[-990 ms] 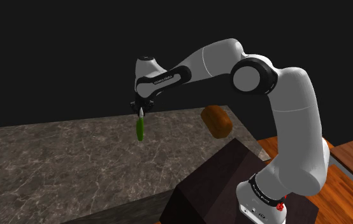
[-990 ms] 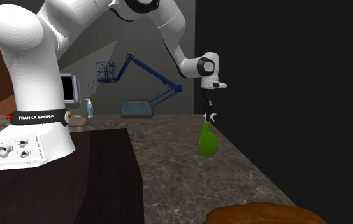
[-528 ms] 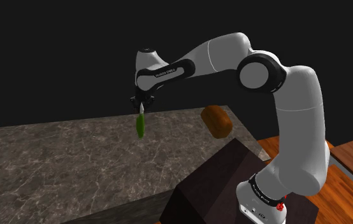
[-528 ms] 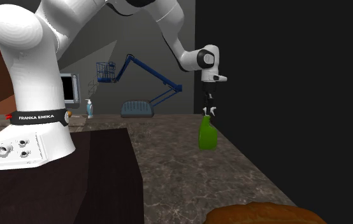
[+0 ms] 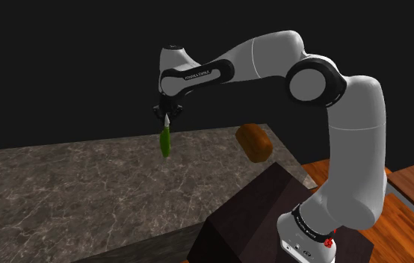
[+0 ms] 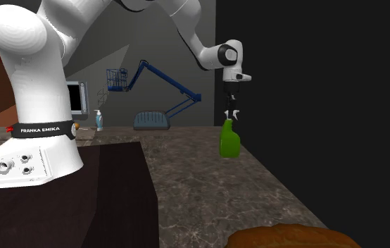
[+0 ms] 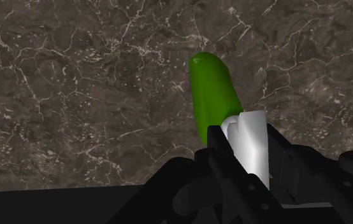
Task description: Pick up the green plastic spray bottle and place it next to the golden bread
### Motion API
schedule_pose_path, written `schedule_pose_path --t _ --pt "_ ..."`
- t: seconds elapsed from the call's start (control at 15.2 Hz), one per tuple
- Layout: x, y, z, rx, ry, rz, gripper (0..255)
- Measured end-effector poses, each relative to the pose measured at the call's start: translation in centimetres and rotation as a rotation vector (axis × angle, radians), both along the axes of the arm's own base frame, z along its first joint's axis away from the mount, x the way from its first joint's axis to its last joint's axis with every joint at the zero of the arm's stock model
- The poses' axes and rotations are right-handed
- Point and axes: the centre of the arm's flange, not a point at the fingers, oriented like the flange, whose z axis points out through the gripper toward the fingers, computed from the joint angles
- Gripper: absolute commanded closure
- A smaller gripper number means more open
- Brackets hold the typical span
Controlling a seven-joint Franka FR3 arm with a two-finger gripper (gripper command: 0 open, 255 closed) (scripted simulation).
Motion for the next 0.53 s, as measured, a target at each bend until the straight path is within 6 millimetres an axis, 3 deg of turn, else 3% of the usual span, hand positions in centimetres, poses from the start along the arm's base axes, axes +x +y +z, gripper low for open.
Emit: schedule_pose_path --t 0.53 --pt "0.0 -0.1 4.1 0.0 0.0 0.0 255"
